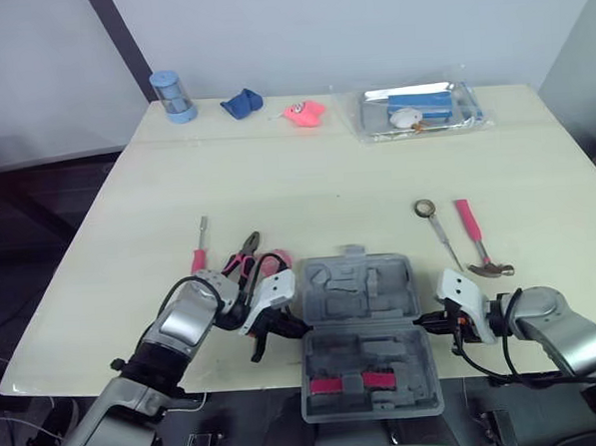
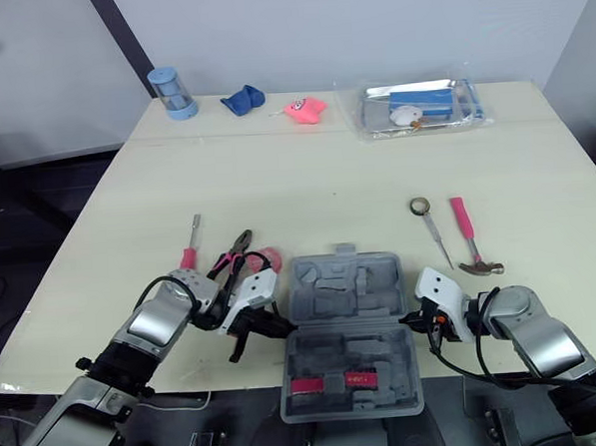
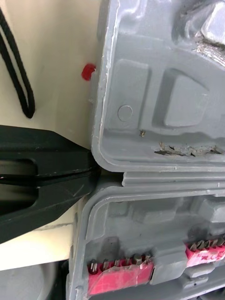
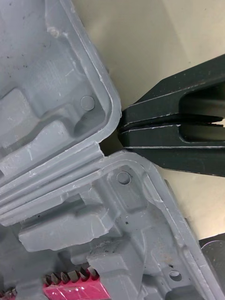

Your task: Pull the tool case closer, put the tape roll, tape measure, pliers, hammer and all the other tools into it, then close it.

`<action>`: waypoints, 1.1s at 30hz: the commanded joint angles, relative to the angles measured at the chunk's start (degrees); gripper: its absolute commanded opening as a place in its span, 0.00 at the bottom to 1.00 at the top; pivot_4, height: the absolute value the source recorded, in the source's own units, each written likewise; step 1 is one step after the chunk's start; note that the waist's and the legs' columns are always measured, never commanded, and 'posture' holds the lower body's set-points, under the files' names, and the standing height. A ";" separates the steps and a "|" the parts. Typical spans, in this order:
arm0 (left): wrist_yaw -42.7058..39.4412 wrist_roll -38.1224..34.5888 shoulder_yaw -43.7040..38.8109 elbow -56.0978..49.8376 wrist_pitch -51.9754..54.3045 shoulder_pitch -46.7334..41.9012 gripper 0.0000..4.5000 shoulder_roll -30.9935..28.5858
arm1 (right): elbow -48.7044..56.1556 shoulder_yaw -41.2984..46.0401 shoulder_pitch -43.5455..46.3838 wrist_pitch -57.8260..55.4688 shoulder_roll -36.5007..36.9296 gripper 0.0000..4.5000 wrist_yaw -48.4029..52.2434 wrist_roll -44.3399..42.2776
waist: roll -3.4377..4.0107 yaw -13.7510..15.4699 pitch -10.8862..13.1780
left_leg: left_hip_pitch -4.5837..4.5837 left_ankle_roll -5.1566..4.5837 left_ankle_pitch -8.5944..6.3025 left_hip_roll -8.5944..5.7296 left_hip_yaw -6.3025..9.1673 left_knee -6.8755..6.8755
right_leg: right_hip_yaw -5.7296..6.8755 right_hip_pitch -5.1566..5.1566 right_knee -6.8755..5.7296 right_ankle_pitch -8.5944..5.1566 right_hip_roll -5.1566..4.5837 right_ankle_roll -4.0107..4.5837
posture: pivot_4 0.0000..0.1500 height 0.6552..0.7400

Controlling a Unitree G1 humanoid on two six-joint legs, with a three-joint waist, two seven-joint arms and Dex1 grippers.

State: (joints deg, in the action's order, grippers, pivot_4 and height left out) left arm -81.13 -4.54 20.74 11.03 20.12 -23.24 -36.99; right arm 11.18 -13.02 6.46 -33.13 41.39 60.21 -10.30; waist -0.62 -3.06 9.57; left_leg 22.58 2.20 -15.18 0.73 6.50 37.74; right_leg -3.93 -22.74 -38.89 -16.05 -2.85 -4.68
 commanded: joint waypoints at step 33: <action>5.39 -18.53 -26.23 -10.77 -0.97 17.75 0.00 -6.70 | -1.65 28.73 -23.52 28.04 -0.83 0.00 -1.49 -9.69 | 0.02 0.65 0.02 | -0.05 -0.01 -0.01 0.08 -0.06 0.01 | 0.01 0.08 0.01 -0.01 -0.01 0.00 | 1.00 1.00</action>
State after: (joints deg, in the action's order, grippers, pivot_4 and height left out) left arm -77.51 -18.39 1.46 3.06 19.24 -9.71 -43.11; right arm 9.91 10.08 -14.34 -11.30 42.27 58.37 -17.22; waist -0.59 -2.40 9.59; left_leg 22.53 2.19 -15.19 0.81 6.44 37.75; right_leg -3.92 -22.66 -38.87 -16.05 -2.86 -4.68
